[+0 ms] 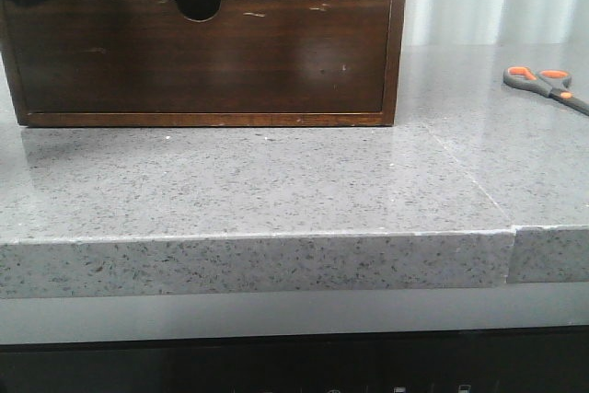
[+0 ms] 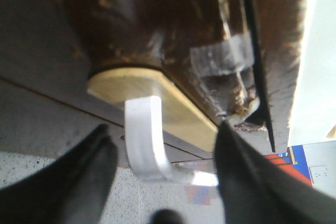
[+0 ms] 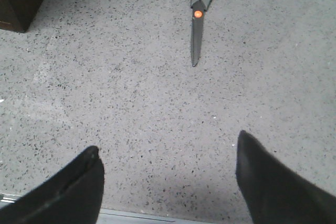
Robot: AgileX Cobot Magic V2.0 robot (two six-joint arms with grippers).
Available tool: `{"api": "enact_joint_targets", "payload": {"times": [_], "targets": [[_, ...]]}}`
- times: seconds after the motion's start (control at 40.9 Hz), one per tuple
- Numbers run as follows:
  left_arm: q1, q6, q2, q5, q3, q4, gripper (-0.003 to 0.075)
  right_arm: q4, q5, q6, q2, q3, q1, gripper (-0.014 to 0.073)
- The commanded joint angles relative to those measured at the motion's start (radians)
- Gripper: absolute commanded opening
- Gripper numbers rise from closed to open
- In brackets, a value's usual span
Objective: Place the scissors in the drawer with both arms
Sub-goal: 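Grasp the white drawer handle with the left gripper, then pull the drawer open toward the robot with the left gripper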
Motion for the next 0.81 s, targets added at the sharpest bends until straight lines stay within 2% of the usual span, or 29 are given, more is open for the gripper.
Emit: {"api": "enact_joint_targets", "payload": {"times": [0.0,0.073,0.196,0.416,0.782], "targets": [[0.0,0.005,-0.02,0.058,-0.036,-0.08,0.0216,-0.01,-0.064,-0.001,0.0,-0.032,-0.006,0.055],[0.0,0.005,-0.017,0.062,-0.036,-0.08,0.0153,-0.01,-0.064,-0.001,0.0,-0.032,-0.006,0.055],[0.0,0.008,-0.017,0.085,-0.036,-0.08,0.0108,-0.01,-0.064,-0.001,0.0,-0.032,-0.006,0.055],[0.0,0.045,-0.07,0.113,0.002,-0.08,0.0104,-0.01,-0.064,-0.001,0.0,-0.032,-0.006,0.055],[0.0,0.066,-0.399,0.166,0.303,-0.08,0.0104,-0.01,-0.064,-0.001,0.0,-0.032,-0.006,0.055]]}}
